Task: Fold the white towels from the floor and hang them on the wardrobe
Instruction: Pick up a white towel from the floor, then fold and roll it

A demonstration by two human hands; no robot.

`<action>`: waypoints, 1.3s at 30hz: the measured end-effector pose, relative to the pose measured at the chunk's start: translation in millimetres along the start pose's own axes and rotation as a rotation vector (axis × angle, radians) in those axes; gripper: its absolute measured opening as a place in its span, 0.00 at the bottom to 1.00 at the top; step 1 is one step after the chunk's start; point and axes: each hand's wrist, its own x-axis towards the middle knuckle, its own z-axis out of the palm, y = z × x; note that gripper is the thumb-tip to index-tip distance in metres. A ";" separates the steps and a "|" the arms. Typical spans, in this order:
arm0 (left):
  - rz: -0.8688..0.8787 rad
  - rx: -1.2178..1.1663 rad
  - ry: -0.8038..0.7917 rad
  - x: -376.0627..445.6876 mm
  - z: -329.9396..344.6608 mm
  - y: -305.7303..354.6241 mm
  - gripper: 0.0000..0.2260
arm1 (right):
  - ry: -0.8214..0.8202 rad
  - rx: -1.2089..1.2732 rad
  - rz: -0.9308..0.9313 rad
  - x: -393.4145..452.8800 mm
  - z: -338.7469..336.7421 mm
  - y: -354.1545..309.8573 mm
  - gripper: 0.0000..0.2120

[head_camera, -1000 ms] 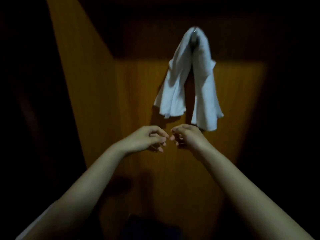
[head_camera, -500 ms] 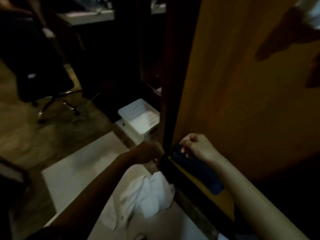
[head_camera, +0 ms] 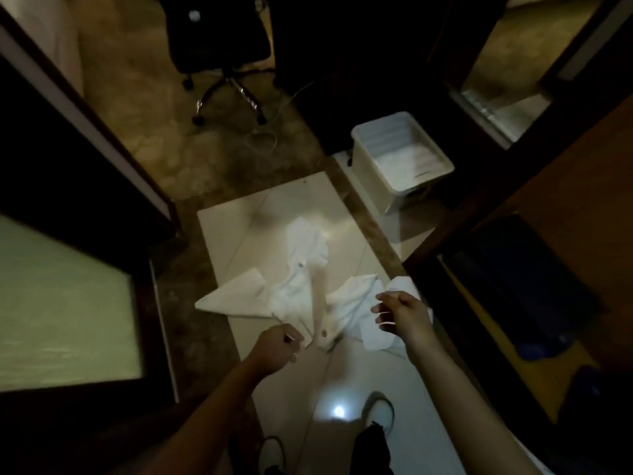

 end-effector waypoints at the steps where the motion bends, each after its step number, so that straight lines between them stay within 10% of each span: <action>1: -0.020 -0.024 0.007 10.1 0.4 -20.4 0.06 | 0.012 0.033 0.040 6.6 17.4 15.5 0.06; 23: -0.752 -0.929 0.268 433.9 173.0 -301.7 0.08 | 0.048 0.212 0.429 353.5 168.3 328.3 0.07; 30: -0.663 -0.721 0.455 520.3 243.7 -328.5 0.23 | 0.094 0.186 0.494 417.4 163.5 412.8 0.04; 39: -0.595 -0.789 0.544 534.6 258.6 -314.2 0.10 | 0.089 0.173 0.533 419.6 164.8 437.7 0.03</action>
